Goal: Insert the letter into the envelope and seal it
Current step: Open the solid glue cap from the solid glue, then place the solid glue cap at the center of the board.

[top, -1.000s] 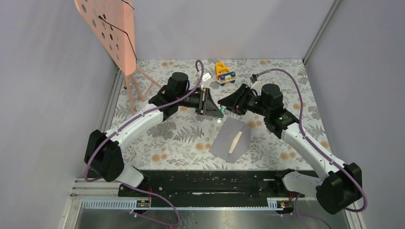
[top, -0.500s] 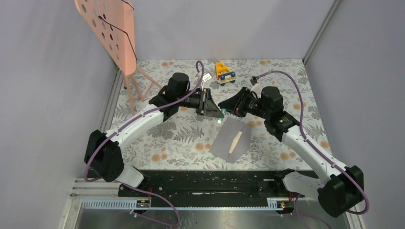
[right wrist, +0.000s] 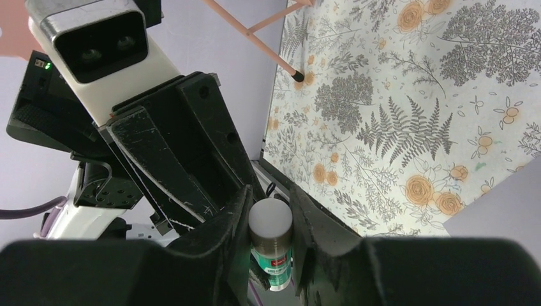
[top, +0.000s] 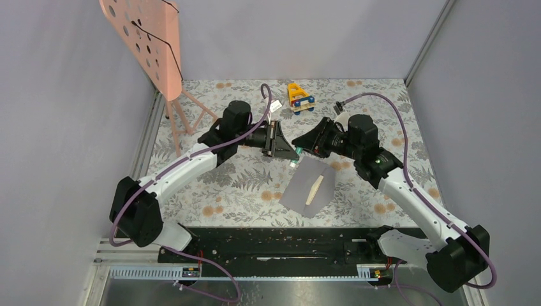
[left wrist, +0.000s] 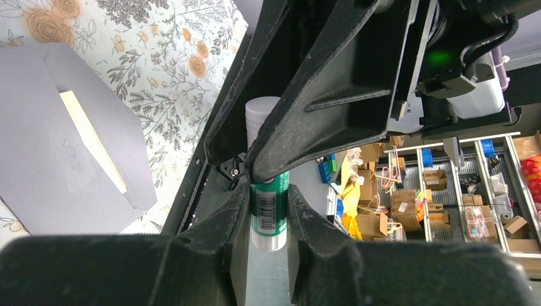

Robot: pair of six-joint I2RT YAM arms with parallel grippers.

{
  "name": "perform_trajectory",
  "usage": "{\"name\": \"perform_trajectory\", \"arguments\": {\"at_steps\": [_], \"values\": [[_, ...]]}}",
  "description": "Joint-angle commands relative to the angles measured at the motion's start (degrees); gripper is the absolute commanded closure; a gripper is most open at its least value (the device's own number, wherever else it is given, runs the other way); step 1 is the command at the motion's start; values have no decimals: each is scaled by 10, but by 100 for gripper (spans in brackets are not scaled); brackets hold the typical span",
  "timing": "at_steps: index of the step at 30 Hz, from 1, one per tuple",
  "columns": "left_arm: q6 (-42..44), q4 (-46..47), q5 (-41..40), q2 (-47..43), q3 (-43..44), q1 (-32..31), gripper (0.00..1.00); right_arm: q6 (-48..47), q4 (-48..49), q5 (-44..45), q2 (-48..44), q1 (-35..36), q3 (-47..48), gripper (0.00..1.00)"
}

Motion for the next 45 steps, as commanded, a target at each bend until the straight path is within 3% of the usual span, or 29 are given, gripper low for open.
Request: {"name": "perform_trajectory", "arguments": {"at_steps": [1, 8, 11, 19, 31, 33, 39, 45], "values": [[24, -3, 0, -34, -35, 4, 100, -18, -9, 32, 5, -10, 58, 100], [-16, 56, -25, -50, -71, 1, 100, 81, 129, 17, 27, -17, 51, 100], [-28, 63, -35, -51, -72, 0, 100, 83, 138, 38, 32, -17, 54, 100], [-41, 42, -39, -44, -71, 0, 100, -50, -33, 107, 37, -17, 131, 100], [-40, 32, -44, -53, -75, -2, 100, -61, -33, 99, 70, -27, 146, 100], [-31, 6, -52, -58, -71, 0, 100, -100, -75, 125, 72, -40, 159, 100], [22, -89, -80, -62, -53, 15, 100, -274, -228, 328, 119, -62, 173, 100], [48, -141, -100, -59, -35, 21, 100, -333, -369, 372, 258, -121, 241, 100]]}}
